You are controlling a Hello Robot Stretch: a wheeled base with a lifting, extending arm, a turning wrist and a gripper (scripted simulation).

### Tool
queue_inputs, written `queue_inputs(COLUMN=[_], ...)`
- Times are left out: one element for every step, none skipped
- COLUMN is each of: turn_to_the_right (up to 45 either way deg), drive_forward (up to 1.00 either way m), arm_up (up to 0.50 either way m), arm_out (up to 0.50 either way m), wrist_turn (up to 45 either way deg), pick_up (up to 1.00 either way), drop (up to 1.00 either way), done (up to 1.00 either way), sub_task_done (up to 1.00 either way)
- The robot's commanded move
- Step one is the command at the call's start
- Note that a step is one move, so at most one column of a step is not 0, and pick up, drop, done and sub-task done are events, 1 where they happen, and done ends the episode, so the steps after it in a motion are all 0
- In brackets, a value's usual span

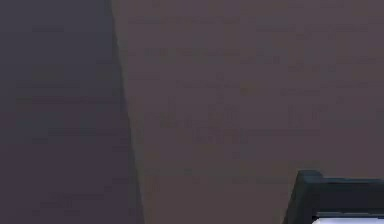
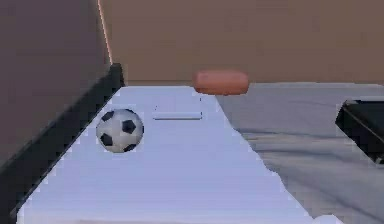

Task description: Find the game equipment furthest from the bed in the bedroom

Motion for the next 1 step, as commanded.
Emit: queue_inputs(turn_to_the_right=[45.0], drive_forward=[0.00], arm_up=[0.00], arm_out=[0.00], wrist_turn=[0.0], pick_up=[0.00], drop=[0.00], done=[0.00], sub_task_done=[0.00])
